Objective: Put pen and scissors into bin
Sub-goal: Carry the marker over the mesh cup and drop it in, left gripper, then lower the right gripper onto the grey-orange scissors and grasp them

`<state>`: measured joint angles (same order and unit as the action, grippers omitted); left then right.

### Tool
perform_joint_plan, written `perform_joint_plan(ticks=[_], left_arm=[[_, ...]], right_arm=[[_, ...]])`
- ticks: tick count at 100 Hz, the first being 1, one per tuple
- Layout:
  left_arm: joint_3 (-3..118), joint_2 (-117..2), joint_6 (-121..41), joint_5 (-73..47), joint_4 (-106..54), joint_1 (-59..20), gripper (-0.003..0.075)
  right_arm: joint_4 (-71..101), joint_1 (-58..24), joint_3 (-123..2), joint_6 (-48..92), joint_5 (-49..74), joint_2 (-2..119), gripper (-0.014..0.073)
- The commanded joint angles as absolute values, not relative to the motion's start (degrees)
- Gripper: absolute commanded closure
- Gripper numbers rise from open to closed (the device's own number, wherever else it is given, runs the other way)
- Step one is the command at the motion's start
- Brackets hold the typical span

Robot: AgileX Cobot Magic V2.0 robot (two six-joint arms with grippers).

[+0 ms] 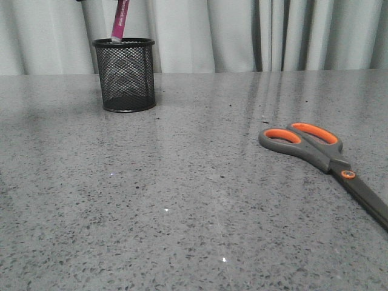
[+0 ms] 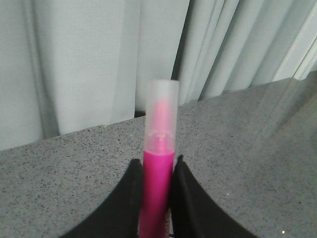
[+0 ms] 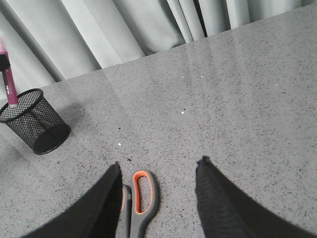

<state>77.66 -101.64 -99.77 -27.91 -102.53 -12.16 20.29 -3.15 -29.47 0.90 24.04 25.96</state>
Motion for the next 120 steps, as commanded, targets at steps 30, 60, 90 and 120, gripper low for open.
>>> perform_joint_plan(ticks=[30, 60, 90, 120], left_arm=[[79.84, -99.16, -103.11, -29.83, -105.92, -12.67, 0.023], [79.84, -85.43, -102.74, -32.79, -105.47, -11.63, 0.0437], [79.84, -62.88, -92.53, -32.51, -92.97, -11.63, 0.0533], [76.16, -42.97, -69.72, -34.88, -68.05, -11.63, 0.0533]], right_arm=[[20.54, -3.1, -31.56, 1.57, 20.85, 26.78, 0.0285], [21.81, -3.1, -39.85, 11.82, 31.62, 27.27, 0.0285], [27.25, -7.6, -56.63, 24.93, 45.24, 38.34, 0.0285], [25.47, -15.0, -59.88, 24.93, 52.9, 52.79, 0.0284]])
